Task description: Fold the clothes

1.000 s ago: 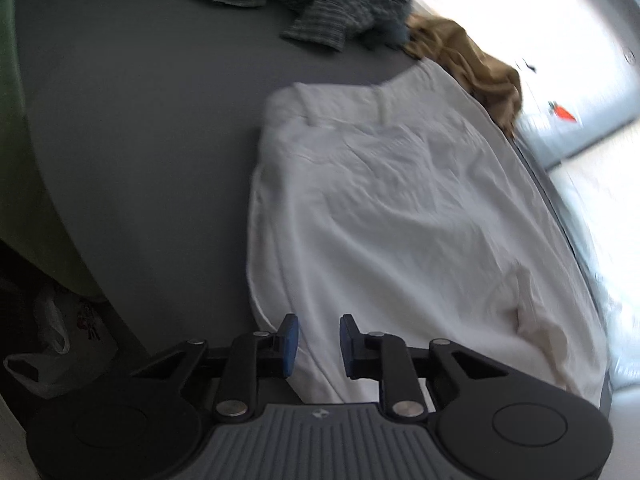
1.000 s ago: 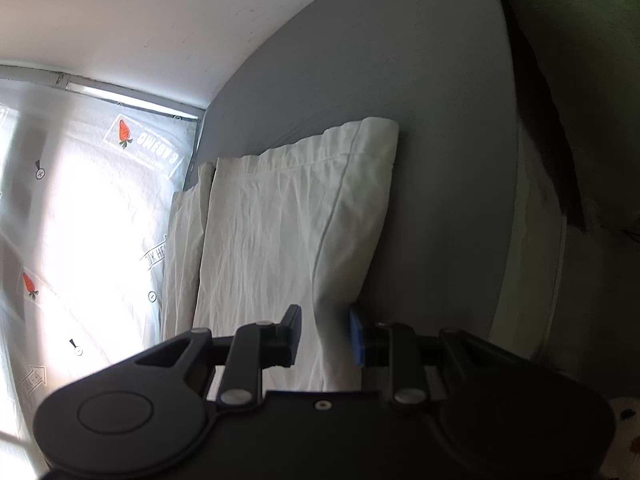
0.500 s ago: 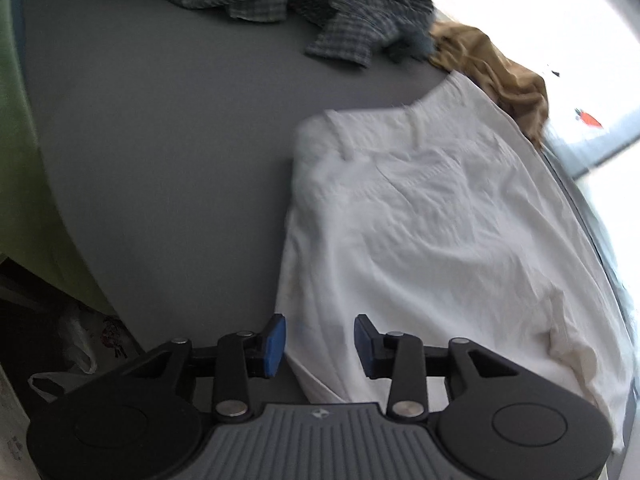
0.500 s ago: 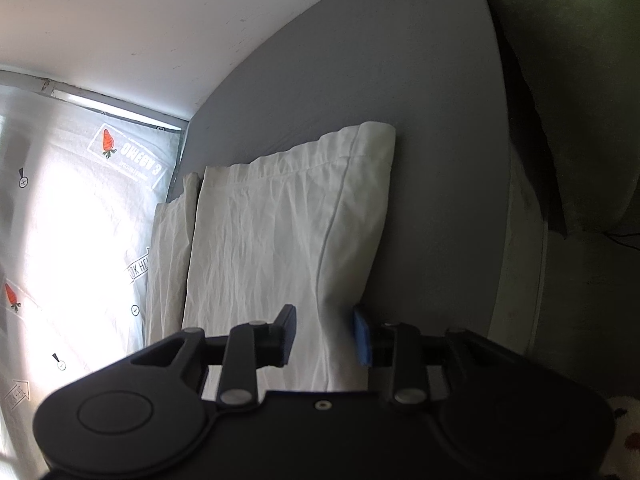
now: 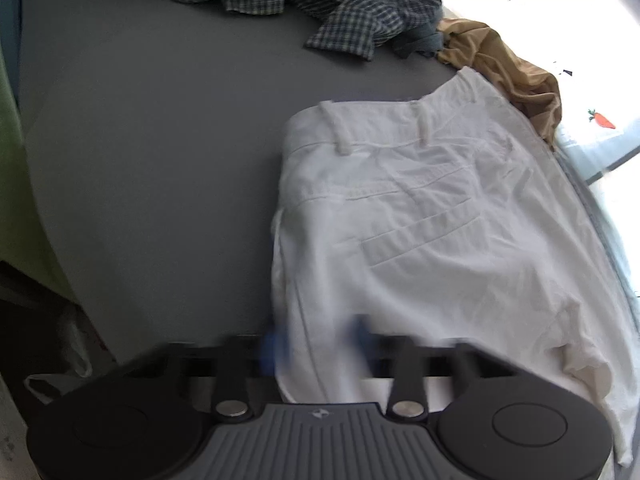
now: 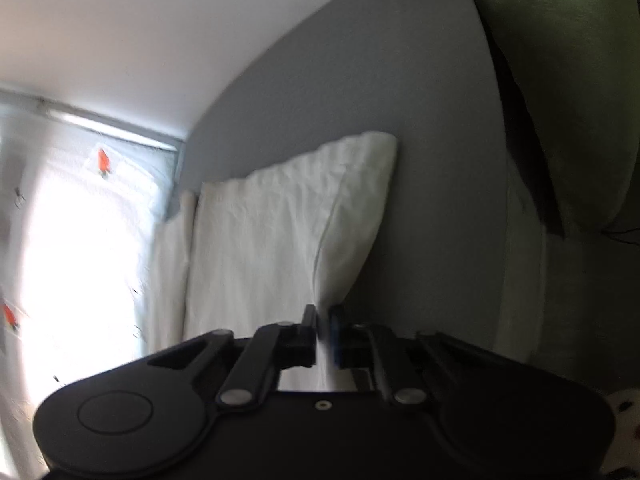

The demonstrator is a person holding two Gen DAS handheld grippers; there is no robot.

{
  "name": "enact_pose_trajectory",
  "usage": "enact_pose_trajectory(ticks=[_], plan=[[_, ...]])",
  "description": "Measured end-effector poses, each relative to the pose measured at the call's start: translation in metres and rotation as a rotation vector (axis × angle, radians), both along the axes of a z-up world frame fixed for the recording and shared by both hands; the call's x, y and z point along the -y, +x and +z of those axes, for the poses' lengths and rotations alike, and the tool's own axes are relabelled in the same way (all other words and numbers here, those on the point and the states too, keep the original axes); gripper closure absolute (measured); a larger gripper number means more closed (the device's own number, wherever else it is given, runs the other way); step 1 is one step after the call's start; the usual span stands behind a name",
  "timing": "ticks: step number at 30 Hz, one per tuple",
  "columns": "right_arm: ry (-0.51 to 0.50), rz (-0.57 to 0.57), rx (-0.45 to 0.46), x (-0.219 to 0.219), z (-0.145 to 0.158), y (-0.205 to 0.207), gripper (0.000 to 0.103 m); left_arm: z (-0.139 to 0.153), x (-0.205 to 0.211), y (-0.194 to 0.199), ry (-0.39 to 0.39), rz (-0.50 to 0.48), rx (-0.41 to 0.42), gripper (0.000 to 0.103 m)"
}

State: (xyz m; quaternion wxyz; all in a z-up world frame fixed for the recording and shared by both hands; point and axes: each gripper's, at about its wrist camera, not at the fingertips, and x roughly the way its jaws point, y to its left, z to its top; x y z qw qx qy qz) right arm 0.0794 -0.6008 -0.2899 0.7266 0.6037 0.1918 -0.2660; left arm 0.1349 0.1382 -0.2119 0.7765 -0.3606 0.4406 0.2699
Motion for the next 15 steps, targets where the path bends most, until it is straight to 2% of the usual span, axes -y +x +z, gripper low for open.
enact_pose_trajectory(ticks=[1,5,10,13,15], plan=[[-0.010,-0.003,0.027,0.000,0.003,0.001,0.098,0.005,-0.001,0.000,-0.007,0.016,0.023,0.097],[-0.074,0.021,0.143,-0.001,0.033,0.016,0.099,0.039,-0.005,-0.002,-0.035,0.073,0.163,0.098],[-0.125,0.029,0.353,-0.001,0.084,0.044,0.099,0.106,0.007,0.011,0.049,0.057,0.349,0.099],[-0.174,0.044,0.472,-0.002,0.118,0.049,0.099,0.141,0.015,0.016,0.102,0.059,0.424,0.099],[-0.204,0.042,0.568,-0.002,0.143,0.042,0.099,0.159,0.019,0.013,0.101,0.067,0.479,0.099]])
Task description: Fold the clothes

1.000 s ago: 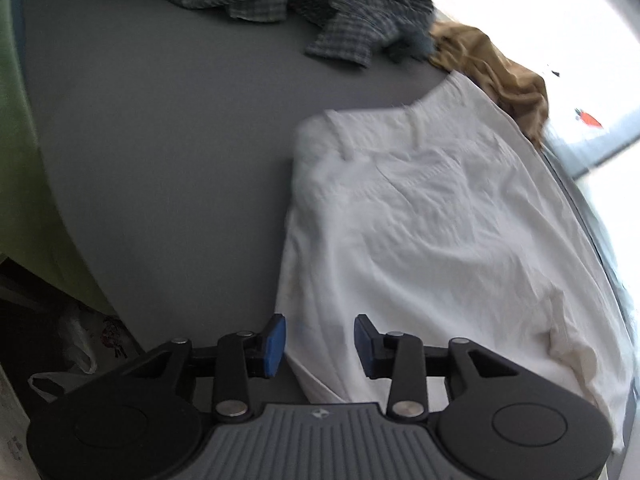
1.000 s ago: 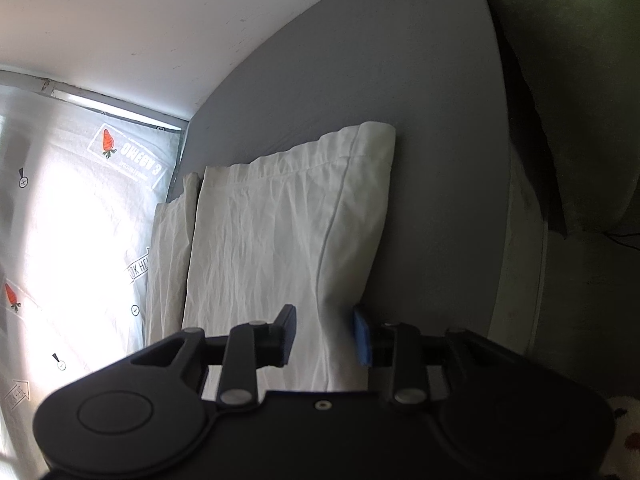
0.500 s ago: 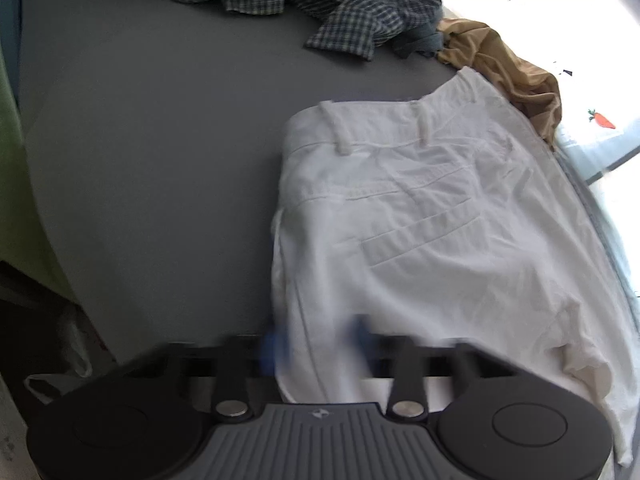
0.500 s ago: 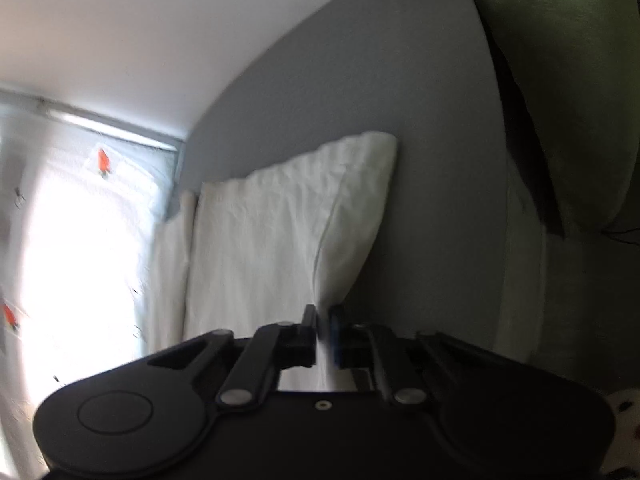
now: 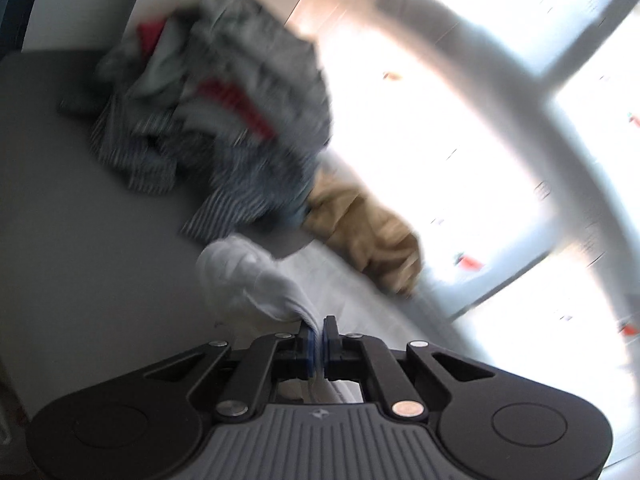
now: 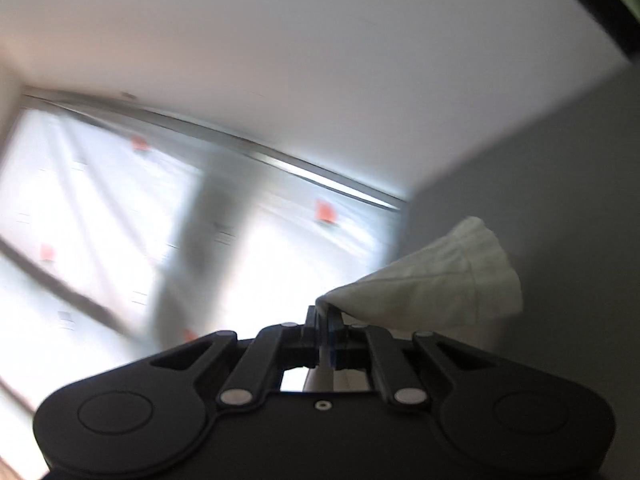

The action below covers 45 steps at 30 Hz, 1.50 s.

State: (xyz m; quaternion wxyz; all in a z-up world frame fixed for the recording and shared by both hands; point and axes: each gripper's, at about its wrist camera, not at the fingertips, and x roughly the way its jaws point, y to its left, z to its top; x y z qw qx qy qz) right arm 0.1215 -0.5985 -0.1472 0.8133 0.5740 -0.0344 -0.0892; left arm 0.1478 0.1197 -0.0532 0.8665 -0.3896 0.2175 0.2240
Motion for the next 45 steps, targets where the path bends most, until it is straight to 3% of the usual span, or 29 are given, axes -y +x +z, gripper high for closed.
enact_pose_trajectory(ticks=[3,7,10,14,16,20,23,28,32,36,42,45], plan=[[-0.039,-0.002,0.122,0.007,0.026,-0.026,0.099,0.024,0.003,-0.008,-0.008,-0.008,0.080,0.099],[-0.148,-0.002,0.174,0.009,0.038,-0.030,0.099,0.043,0.013,-0.001,0.093,-0.040,0.078,0.098],[-0.173,-0.001,0.087,0.006,0.020,-0.052,0.099,0.031,0.015,0.011,0.101,-0.033,0.018,0.098],[-0.048,-0.024,-0.019,0.008,-0.024,-0.041,0.099,-0.006,0.009,0.018,0.037,-0.004,-0.074,0.099],[-0.028,-0.028,-0.045,0.011,-0.039,-0.031,0.099,-0.015,0.006,0.021,0.016,0.005,-0.082,0.099],[-0.097,0.014,-0.061,0.012,-0.035,-0.005,0.099,-0.015,0.001,0.038,-0.008,0.013,-0.051,0.099],[-0.179,0.036,-0.057,0.014,-0.019,0.025,0.099,-0.012,0.008,0.061,0.042,0.011,-0.053,0.099],[-0.161,0.059,-0.056,0.017,-0.032,0.087,0.099,-0.027,0.008,0.104,0.051,0.016,-0.073,0.098],[-0.174,0.093,-0.138,0.012,-0.051,0.152,0.099,-0.043,0.004,0.139,0.040,0.048,-0.122,0.099],[-0.183,0.121,-0.161,0.007,-0.058,0.219,0.099,-0.050,-0.001,0.175,0.049,0.056,-0.155,0.098],[-0.368,0.171,-0.281,-0.009,-0.060,0.325,0.099,-0.081,-0.005,0.233,0.098,0.046,-0.239,0.098],[-0.380,0.207,-0.351,-0.013,-0.074,0.377,0.099,-0.111,-0.014,0.258,0.083,0.049,-0.293,0.098]])
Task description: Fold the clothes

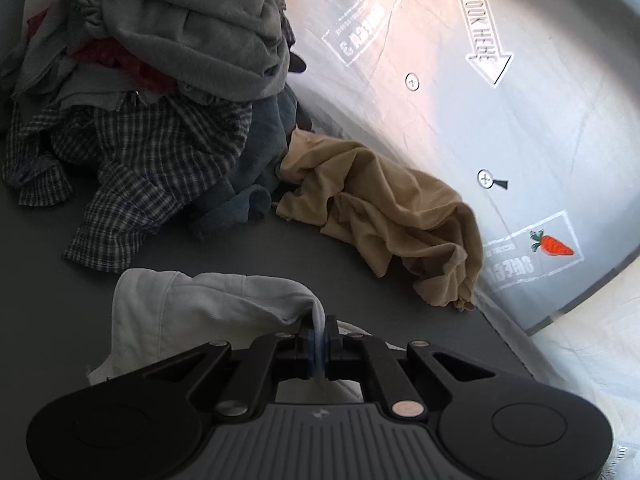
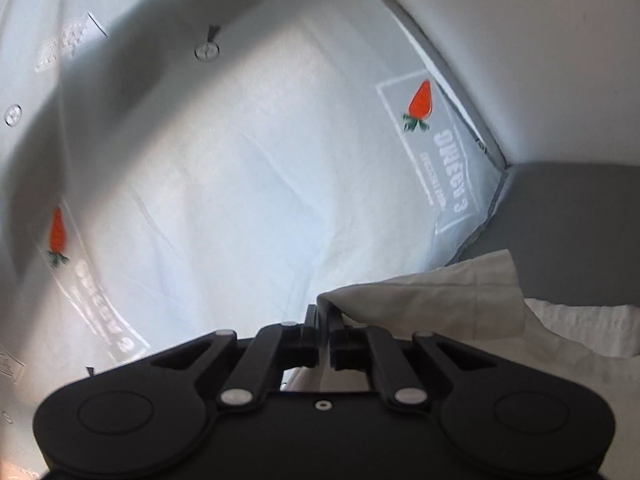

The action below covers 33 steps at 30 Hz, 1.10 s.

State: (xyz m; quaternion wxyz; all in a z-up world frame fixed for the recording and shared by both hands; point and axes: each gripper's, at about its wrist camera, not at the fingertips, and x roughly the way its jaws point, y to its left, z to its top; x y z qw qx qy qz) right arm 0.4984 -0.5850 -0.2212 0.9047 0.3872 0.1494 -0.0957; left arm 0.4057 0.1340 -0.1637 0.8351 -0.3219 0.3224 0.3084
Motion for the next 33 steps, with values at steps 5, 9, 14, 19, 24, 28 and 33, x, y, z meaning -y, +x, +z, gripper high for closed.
enact_pose_trajectory(ticks=[5,9,14,19,24,28,33], plan=[[0.010,0.043,-0.005,-0.011,-0.009,0.066,0.099,-0.014,-0.010,0.025,0.002,0.024,-0.014,0.099],[0.046,0.081,-0.025,-0.023,-0.021,0.109,0.098,-0.020,-0.024,0.049,0.030,0.004,-0.049,0.097],[0.085,0.116,-0.160,-0.039,-0.054,0.140,0.077,-0.037,-0.025,0.071,0.016,0.000,-0.123,0.089],[-0.068,0.115,-0.210,-0.057,-0.052,0.075,0.065,-0.016,0.005,0.050,0.060,-0.023,-0.034,0.079],[-0.133,0.002,-0.297,-0.024,-0.051,0.006,0.065,-0.022,0.041,0.041,0.031,-0.186,-0.098,0.079],[-0.110,-0.105,-0.331,0.013,-0.059,-0.031,0.066,-0.037,0.074,0.038,0.060,-0.264,-0.206,0.076],[-0.078,-0.143,-0.298,0.040,-0.063,-0.038,0.066,-0.047,0.096,0.035,0.088,-0.303,-0.286,0.073]])
